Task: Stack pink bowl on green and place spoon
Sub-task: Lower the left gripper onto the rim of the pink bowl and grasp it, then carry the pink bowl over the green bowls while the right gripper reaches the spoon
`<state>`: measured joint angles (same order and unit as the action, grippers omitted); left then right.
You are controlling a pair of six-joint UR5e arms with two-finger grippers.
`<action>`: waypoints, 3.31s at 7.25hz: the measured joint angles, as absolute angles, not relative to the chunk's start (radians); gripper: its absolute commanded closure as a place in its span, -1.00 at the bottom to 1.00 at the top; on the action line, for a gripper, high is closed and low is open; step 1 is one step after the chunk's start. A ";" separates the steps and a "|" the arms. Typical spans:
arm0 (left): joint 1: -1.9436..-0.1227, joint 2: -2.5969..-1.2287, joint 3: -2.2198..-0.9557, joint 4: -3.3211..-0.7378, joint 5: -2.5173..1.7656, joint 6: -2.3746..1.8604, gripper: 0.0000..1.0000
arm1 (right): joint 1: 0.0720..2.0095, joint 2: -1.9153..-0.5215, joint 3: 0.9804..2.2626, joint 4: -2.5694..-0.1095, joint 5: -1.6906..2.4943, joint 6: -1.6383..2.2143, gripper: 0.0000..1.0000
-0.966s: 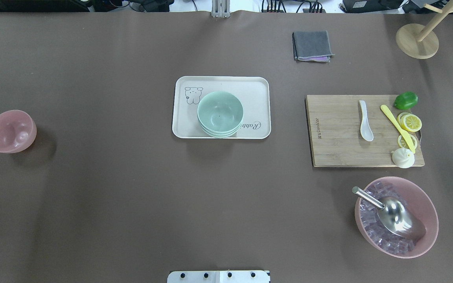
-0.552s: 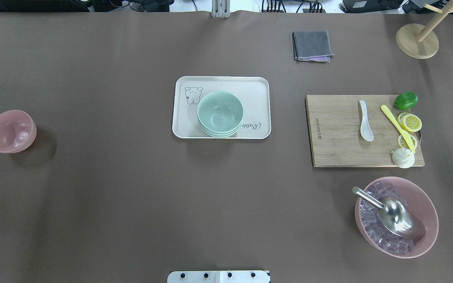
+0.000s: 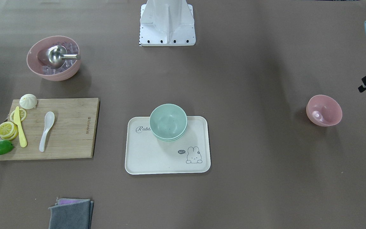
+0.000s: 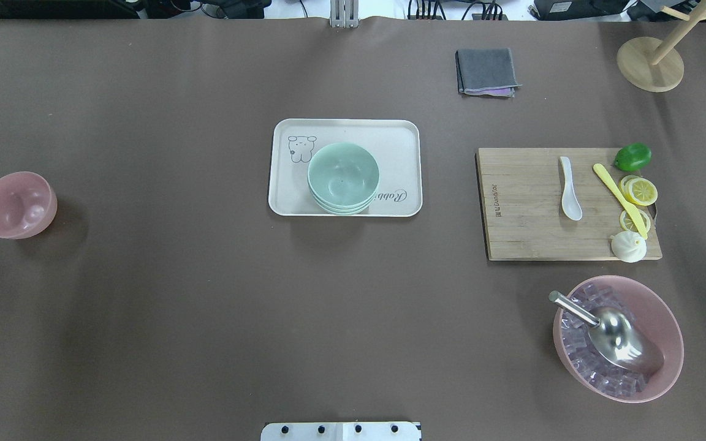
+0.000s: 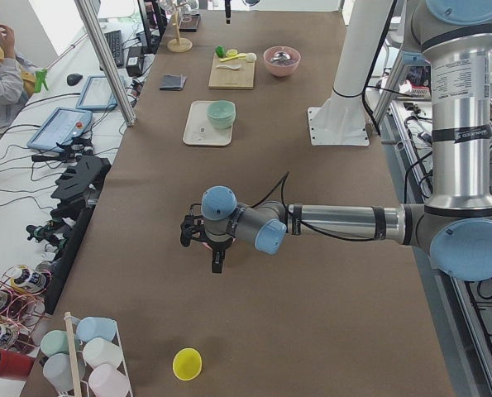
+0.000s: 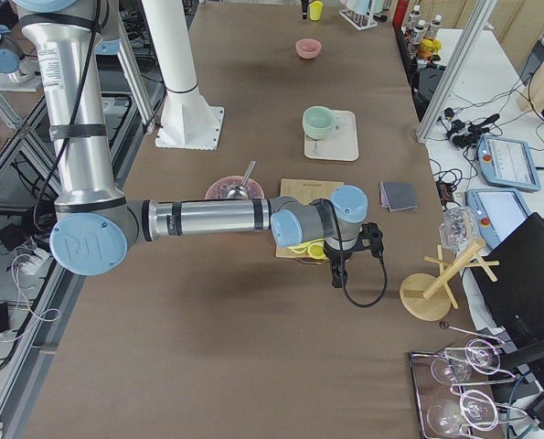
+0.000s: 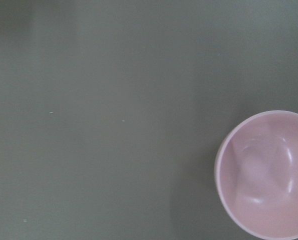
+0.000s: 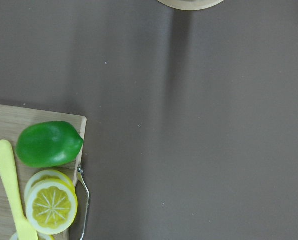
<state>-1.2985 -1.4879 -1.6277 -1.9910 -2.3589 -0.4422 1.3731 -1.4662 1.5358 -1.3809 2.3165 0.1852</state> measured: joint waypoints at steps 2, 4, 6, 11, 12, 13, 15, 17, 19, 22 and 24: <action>-1.227 -1.571 -1.537 -2.014 -2.357 -0.512 -0.93 | 1.353 -1.463 1.537 -1.373 2.315 0.185 -1.00; -1.199 -1.623 -1.449 -2.041 -2.357 -0.522 -0.79 | 1.333 -1.463 1.537 -1.355 2.313 0.184 -1.00; -1.172 -1.643 -1.397 -2.075 -2.358 -0.526 0.14 | 1.322 -1.465 1.536 -1.352 2.313 0.184 -1.00; -1.132 -1.688 -1.398 -2.073 -2.362 -0.590 1.00 | 1.311 -1.462 1.531 -1.352 2.311 0.191 -1.00; -1.130 -1.728 -1.416 -2.063 -2.365 -0.652 1.00 | 1.307 -1.460 1.532 -1.352 2.307 0.206 -1.00; -1.123 -1.779 -1.451 -2.036 -2.367 -0.727 1.00 | 1.295 -1.455 1.535 -1.350 2.295 0.232 -1.00; -1.043 -1.963 -1.539 -1.882 -2.357 -0.932 1.00 | 1.241 -1.428 1.540 -1.319 2.270 0.370 -1.00; -0.948 -2.184 -1.589 -1.710 -2.325 -1.124 1.00 | 1.133 -1.403 1.535 -1.213 2.227 0.608 -1.00; -0.836 -2.349 -1.563 -1.663 -2.230 -1.271 1.00 | 1.053 -1.369 1.534 -1.183 2.206 0.764 -0.99; -0.736 -2.450 -1.493 -1.660 -2.122 -1.355 1.00 | 0.982 -1.342 1.536 -1.180 2.208 0.901 -0.91; -0.712 -2.452 -1.485 -1.660 -2.107 -1.361 1.00 | 0.965 -1.337 1.535 -1.180 2.208 0.923 -0.90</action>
<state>-0.7117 -2.4516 -1.4850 -1.6601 -2.1070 -1.3608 0.9650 -1.3365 1.5352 -1.1797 2.2078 0.9234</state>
